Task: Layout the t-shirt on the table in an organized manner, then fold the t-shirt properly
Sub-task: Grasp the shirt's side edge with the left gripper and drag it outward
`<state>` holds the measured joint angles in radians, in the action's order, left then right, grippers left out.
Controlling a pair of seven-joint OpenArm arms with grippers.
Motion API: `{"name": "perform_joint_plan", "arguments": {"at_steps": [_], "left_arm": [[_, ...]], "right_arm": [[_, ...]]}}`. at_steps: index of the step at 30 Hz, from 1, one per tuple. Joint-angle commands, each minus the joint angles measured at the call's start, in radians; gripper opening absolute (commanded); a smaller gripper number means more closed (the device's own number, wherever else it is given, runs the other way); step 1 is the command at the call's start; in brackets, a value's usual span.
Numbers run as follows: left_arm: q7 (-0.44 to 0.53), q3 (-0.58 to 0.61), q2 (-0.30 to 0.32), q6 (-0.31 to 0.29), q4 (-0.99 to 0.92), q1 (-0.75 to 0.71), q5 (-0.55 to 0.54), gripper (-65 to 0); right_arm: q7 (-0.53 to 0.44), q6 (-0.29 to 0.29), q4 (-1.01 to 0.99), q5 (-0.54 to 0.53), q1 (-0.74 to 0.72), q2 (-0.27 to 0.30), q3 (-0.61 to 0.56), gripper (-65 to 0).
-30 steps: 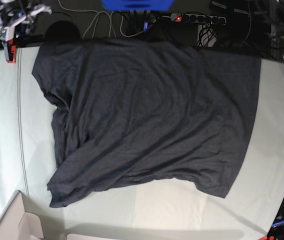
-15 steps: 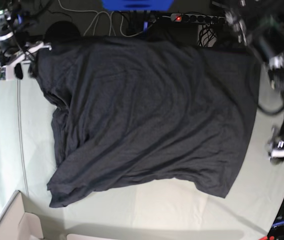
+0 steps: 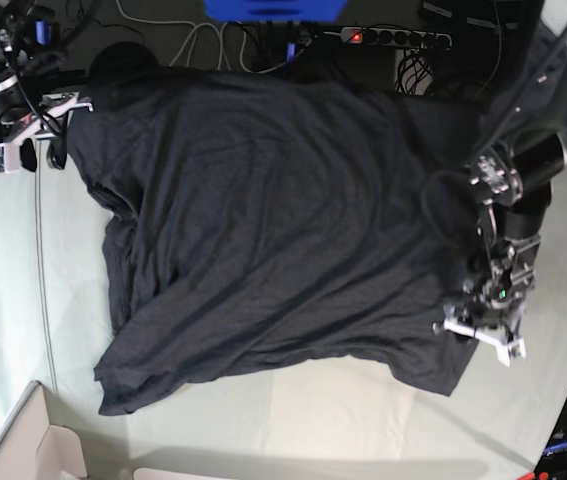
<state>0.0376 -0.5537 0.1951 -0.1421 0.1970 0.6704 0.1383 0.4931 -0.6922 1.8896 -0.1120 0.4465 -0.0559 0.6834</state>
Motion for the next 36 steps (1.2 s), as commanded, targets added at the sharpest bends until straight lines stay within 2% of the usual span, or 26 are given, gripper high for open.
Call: {"name": "perform_joint_plan", "arguments": {"at_steps": [1, 3, 5, 10, 13, 22, 36], "left_arm": [[0.043, 0.002, 0.025, 0.020, 0.008, 0.035, -0.002, -32.6], [0.048, 0.002, 0.034, 0.063, 0.006, 0.028, -0.002, -32.6], [0.054, 0.002, 0.059, 0.081, 0.011, -0.015, -0.006, -32.6], [0.057, 0.004, 0.062, 0.078, 0.012, -0.070, -0.002, -32.5], [0.057, 0.004, 0.036, 0.078, 0.020, -0.073, -0.002, -32.5], [0.046, 0.004, -0.027, 0.078, 0.238, -0.131, -0.002, -32.5], [0.048, 0.005, -0.052, 0.078, 0.212, -0.136, -0.002, -32.7]], "right_arm": [[-0.024, -0.006, 0.015, -0.015, 0.002, 0.008, 0.003, -38.6], [-0.024, -0.006, 0.015, -0.015, 0.002, 0.008, 0.003, -38.6], [-0.024, -0.006, 0.015, -0.015, 0.002, 0.008, 0.003, -38.6], [-0.024, -0.006, 0.015, -0.015, 0.005, 0.006, 0.005, -38.6], [-0.024, -0.006, 0.015, -0.015, 0.008, 0.004, 0.005, -38.6], [-0.024, -0.006, 0.015, -0.015, 0.015, 0.006, 0.009, -38.6], [-0.024, -0.006, 0.015, -0.015, 0.016, 0.006, 0.009, -38.6]]}}
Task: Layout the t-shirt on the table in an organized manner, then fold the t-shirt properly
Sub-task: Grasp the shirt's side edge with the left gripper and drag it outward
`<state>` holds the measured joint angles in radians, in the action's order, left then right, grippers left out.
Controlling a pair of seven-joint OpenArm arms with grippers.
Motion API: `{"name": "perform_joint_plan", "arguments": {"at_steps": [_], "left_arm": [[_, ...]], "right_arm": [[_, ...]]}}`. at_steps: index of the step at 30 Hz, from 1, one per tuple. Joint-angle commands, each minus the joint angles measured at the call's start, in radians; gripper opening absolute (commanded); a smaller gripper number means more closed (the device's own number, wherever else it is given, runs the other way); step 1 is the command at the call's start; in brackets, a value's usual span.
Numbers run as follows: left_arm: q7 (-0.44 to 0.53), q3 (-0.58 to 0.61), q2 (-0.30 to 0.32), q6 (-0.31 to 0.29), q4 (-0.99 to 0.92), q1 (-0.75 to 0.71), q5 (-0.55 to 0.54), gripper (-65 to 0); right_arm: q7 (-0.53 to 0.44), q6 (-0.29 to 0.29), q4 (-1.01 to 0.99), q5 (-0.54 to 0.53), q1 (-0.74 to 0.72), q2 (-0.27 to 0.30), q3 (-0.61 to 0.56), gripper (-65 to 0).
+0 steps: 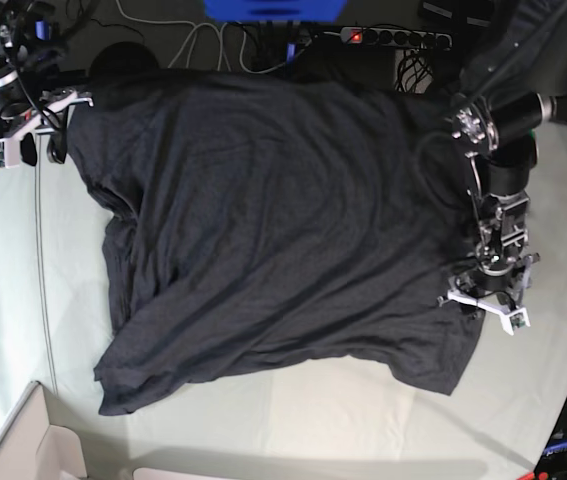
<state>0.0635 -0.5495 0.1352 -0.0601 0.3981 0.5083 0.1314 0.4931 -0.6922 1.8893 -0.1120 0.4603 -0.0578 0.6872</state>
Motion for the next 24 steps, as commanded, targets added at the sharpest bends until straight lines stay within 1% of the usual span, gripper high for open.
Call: {"name": "perform_joint_plan", "arguments": {"at_steps": [1, 5, 6, 7, 9, 11, 12, 13, 14, 16, 18, 24], "left_arm": [[0.025, 0.001, 0.008, -0.004, -0.011, 0.026, 0.004, -32.7], [0.029, -0.001, 0.010, -0.004, -0.077, 0.026, 0.004, -33.0], [0.031, -0.001, 0.014, -0.004, -0.086, 0.026, 0.004, -33.7], [0.031, -0.001, 0.017, -0.004, -0.086, 0.026, 0.003, -36.6], [0.032, -0.008, 0.021, -0.004, -0.075, 0.005, -0.003, -47.9], [0.042, -0.014, 0.044, -0.004, -0.040, -0.001, -0.005, -61.8], [0.046, -0.027, 0.050, -0.002, -0.015, -0.009, -0.008, -65.0], [0.043, -0.042, 0.057, -0.002, 0.008, -0.018, -0.019, -65.0], [0.043, -0.057, 0.062, -0.002, 0.031, -0.026, -0.032, -63.6], [0.042, -0.083, 0.070, -0.002, 0.081, -0.038, -0.063, -65.0], [0.042, -0.088, 0.094, -0.002, 0.120, -0.055, -0.083, -65.0], [0.042, -0.094, 0.102, -0.002, 0.137, -0.060, -0.095, -64.7]], "right_arm": [[-0.024, -0.006, 0.016, -0.015, 0.002, 0.008, 0.006, -38.6], [-0.024, -0.006, 0.016, -0.015, 0.002, 0.008, 0.006, -38.6], [-0.024, -0.006, 0.016, -0.015, 0.002, 0.008, 0.006, -38.6], [-0.023, -0.006, 0.016, -0.015, 0.002, 0.008, 0.006, -38.6], [-0.023, -0.006, 0.016, -0.015, 0.002, 0.008, 0.007, -38.6], [-0.023, -0.006, 0.016, -0.015, 0.002, 0.009, 0.007, -38.6], [-0.023, -0.006, 0.016, -0.015, 0.002, 0.009, 0.007, -38.6], [-0.023, -0.006, 0.016, -0.015, 0.002, 0.009, 0.007, -38.6], [-0.023, -0.006, 0.016, -0.015, 0.002, 0.009, 0.007, -38.6], [-0.023, -0.006, 0.016, -0.015, 0.002, 0.009, 0.007, -38.6], [-0.023, -0.006, 0.016, -0.015, 0.002, 0.009, 0.004, -38.6], [-0.023, -0.006, 0.016, -0.015, 0.001, 0.008, 0.002, -38.6]]}}
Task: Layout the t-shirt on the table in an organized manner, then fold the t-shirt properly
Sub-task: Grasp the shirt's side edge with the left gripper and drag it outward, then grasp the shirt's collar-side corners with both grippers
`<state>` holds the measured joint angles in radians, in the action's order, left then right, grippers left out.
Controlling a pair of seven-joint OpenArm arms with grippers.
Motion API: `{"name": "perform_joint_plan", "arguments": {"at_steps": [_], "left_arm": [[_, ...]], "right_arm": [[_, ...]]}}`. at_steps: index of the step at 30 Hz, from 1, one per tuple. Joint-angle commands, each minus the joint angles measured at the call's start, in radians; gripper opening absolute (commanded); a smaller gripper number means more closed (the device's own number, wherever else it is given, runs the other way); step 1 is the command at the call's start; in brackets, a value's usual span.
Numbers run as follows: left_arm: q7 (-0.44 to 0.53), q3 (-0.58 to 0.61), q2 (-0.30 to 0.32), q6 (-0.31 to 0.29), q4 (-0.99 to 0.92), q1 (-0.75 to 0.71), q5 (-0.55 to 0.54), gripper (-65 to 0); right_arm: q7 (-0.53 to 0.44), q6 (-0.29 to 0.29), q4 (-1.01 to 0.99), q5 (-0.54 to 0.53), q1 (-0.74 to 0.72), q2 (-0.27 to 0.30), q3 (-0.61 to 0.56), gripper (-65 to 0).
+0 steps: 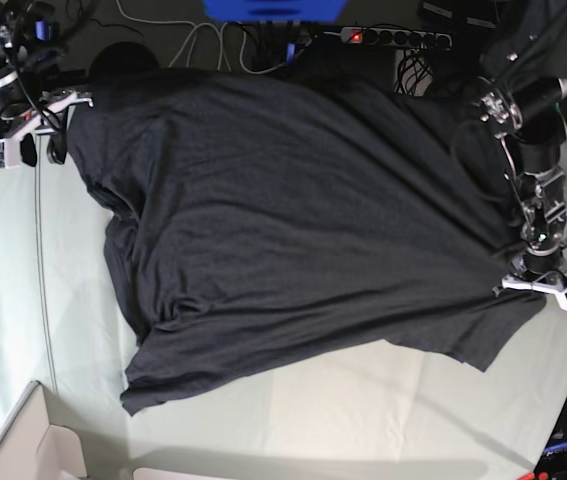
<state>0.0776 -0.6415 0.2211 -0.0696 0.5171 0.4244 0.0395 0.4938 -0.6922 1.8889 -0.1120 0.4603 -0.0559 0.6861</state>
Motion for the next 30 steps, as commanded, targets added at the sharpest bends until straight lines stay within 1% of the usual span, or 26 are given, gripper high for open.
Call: {"name": "perform_joint_plan", "arguments": {"at_steps": [1, 3, 5, 7, 9, 11, 13, 15, 18, 20, 22, 23, 26, 28, 30], "left_arm": [[0.027, -0.002, 0.018, 0.007, 0.018, 0.023, -0.003, -64.6], [0.027, -0.004, 0.034, 0.007, 0.018, 0.023, -0.003, -64.5], [0.026, 0.004, 0.037, 0.007, 0.018, 0.024, -0.003, -64.4], [0.008, 0.004, 0.037, 0.007, 0.019, 0.024, 0.004, -61.7], [-0.065, 0.002, 0.036, 0.007, 0.021, 0.027, -0.003, -53.9], [-0.149, -0.002, 0.036, 0.007, 0.051, 0.026, -0.005, -42.7], [-0.201, -0.004, 0.031, 0.007, 0.130, -0.002, -0.006, -33.0], [-0.241, -0.004, 0.002, 0.007, 0.239, -0.057, -0.040, -26.4], [-0.312, -0.004, -0.021, 0.007, 0.455, -0.163, -0.114, -19.9], [-0.393, -0.004, -0.036, 0.007, 0.614, -0.263, -0.177, -17.9], [-0.473, -0.005, -0.062, 0.007, 0.771, -0.379, -0.257, -17.8], [-0.497, -0.008, -0.070, 0.007, 0.832, -0.439, -0.296, -17.7], [-0.508, -0.048, -0.110, 0.007, 0.938, -0.609, -0.401, -17.6], [-0.508, -0.057, -0.130, 0.007, 0.954, -0.691, -0.442, -17.5], [-0.508, -0.048, -0.139, 0.006, 0.954, -0.749, -0.461, -17.4]], "right_arm": [[-0.024, -0.006, 0.016, -0.015, 0.001, 0.006, 0.004, -38.6], [-0.024, -0.006, 0.016, -0.015, 0.001, 0.006, 0.004, -38.6], [-0.024, -0.006, 0.016, -0.015, 0.001, 0.006, 0.005, -38.6], [-0.024, -0.006, 0.014, -0.015, 0.002, 0.006, 0.007, -38.6], [-0.024, -0.006, 0.014, -0.015, 0.002, 0.006, 0.005, -38.6], [-0.024, -0.006, 0.014, -0.015, 0.002, 0.006, 0.005, -38.6], [-0.024, -0.006, 0.014, -0.015, 0.002, 0.006, 0.004, -38.6], [-0.024, -0.006, 0.014, -0.015, 0.002, 0.006, 0.002, -38.6], [-0.024, -0.006, 0.014, -0.015, 0.002, 0.006, 0.002, -38.5], [-0.024, -0.006, 0.014, -0.015, 0.001, 0.006, 0.001, -38.5], [-0.024, -0.006, 0.014, -0.015, -0.004, 0.006, 0.001, -37.4], [-0.024, -0.006, 0.014, -0.015, -0.004, 0.006, 0.001, -36.6], [-0.024, -0.006, 0.014, -0.015, -0.002, 0.006, 0.001, -34.8], [-0.024, -0.006, 0.014, -0.015, -0.001, 0.006, 0.001, -34.8], [-0.024, -0.006, 0.014, -0.015, -0.001, 0.004, 0.001, -34.8]]}}
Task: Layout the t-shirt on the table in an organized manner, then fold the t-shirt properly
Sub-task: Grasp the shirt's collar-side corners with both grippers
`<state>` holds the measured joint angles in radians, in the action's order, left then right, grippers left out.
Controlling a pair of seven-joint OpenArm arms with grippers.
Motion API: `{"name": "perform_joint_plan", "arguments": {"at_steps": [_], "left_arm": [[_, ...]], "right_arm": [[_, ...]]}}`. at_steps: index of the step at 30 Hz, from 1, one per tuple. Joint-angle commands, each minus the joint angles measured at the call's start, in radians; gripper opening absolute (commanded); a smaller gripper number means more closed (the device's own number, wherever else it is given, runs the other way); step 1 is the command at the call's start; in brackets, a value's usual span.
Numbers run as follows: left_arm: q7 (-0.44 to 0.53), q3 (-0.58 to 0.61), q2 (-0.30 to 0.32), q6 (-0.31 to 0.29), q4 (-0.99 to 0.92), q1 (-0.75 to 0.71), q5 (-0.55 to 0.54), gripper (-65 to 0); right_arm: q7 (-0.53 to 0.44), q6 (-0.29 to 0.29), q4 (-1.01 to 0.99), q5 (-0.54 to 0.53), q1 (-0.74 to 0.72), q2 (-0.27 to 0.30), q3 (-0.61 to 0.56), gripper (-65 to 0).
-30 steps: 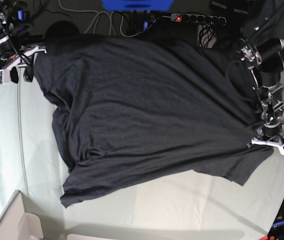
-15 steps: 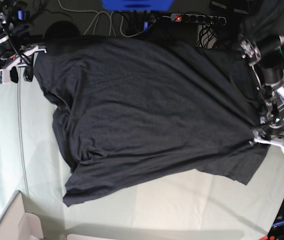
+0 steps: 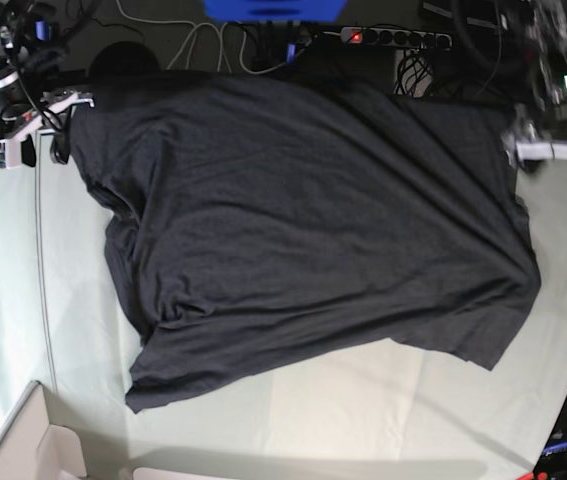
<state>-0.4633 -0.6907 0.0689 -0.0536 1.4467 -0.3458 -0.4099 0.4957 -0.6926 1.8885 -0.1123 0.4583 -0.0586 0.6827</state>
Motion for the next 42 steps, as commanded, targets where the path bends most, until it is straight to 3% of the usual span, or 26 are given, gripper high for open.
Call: {"name": "perform_joint_plan", "arguments": {"at_steps": [1, 5, 12, 15, 19, 23, 30, 42], "left_arm": [[0.033, 0.019, 0.012, -0.010, 0.022, -0.006, -0.008, -17.4], [0.034, 0.081, 0.010, -0.010, -0.017, -0.057, -0.005, -17.3], [0.033, 0.088, 0.012, -0.012, -0.079, -0.054, -0.001, -17.7], [0.033, 0.119, 0.016, -0.087, -0.096, -0.066, -0.001, -20.5], [0.033, 0.119, 0.016, -0.211, -0.100, -0.085, 0.001, -39.7], [0.025, 0.124, 0.015, -0.240, -0.100, -0.083, 0.001, -65.0], [0.025, 0.118, 0.015, -0.249, -0.037, -0.114, -0.007, -65.0], [0.025, 0.116, 0.007, -0.249, 0.203, -0.218, -0.011, -65.0]], "right_arm": [[-0.025, -0.006, 0.015, -0.014, 0.001, 0.007, 0.004, -34.8], [-0.025, -0.006, 0.013, -0.014, 0.001, 0.004, 0.004, -34.8], [-0.025, -0.006, 0.013, -0.014, 0.004, 0.004, 0.006, -34.8], [-0.025, -0.006, 0.013, -0.014, 0.006, 0.004, 0.009, -34.8], [-0.025, -0.006, 0.013, -0.014, 0.020, 0.006, 0.007, -34.8], [-0.025, -0.006, -0.033, -0.014, 0.023, 0.004, 0.002, -34.7], [-0.027, -0.006, -0.188, -0.014, 0.023, 0.030, -0.068, -29.8], [-0.030, -0.006, -0.372, -0.014, -0.031, 0.075, -0.065, -30.0]]}}
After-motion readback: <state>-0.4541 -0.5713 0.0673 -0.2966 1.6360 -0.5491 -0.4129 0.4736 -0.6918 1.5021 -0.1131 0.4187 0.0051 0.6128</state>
